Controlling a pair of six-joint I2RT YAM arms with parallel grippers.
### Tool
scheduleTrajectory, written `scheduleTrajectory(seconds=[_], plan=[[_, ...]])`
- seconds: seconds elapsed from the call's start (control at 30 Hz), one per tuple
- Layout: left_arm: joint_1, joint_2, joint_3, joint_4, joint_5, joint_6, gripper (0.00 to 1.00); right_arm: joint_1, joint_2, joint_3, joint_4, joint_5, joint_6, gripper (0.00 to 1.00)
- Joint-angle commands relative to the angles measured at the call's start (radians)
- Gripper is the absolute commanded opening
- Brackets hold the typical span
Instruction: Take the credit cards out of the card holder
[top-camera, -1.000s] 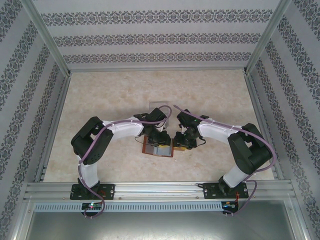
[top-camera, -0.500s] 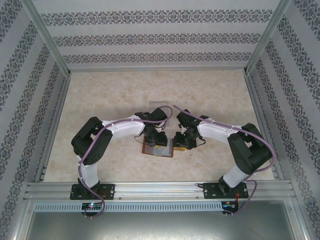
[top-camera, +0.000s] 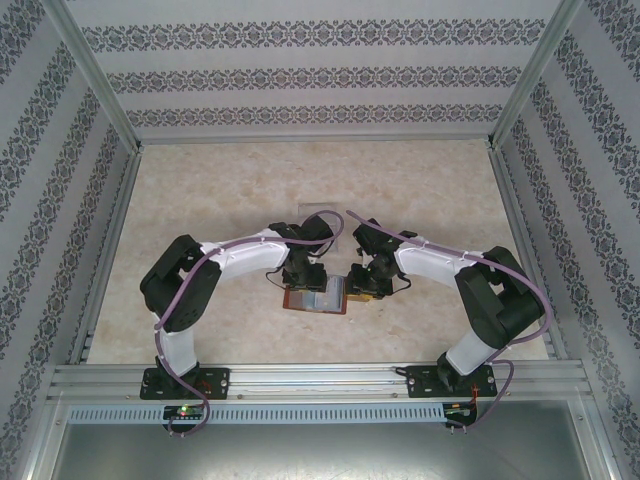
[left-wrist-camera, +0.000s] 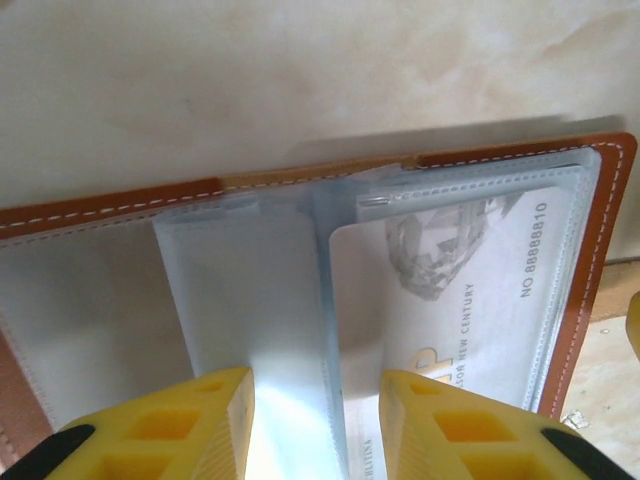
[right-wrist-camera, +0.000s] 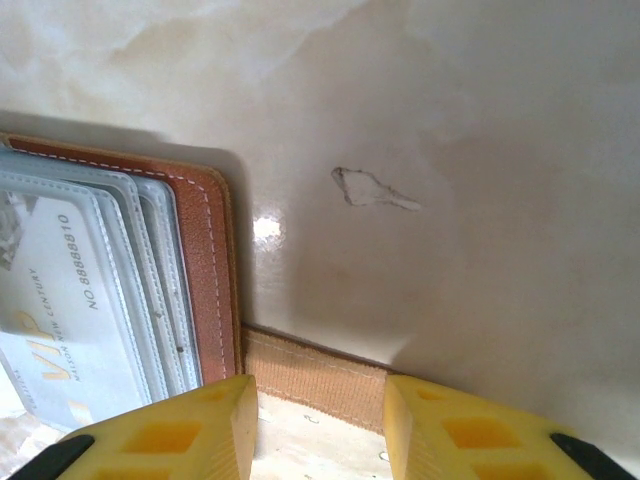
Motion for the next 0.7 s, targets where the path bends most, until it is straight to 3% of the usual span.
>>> scheduleTrajectory(seconds=[0.0,0.3,0.67], plan=[[-0.009,-0.041,0.029,-0.078,-0.049,0.011,0.41,0.01,0.034,-0.023,-0.024,0.02,-0.02,0.41],[-0.009,-0.064,0.044,-0.104,-0.074,0.015,0.43,0.01,0.039,-0.022,-0.026,0.018,-0.023,0.41],[-0.008,-0.084,0.046,-0.122,-0.108,0.024,0.16,0.01,0.044,-0.019,-0.03,0.02,-0.026,0.41]])
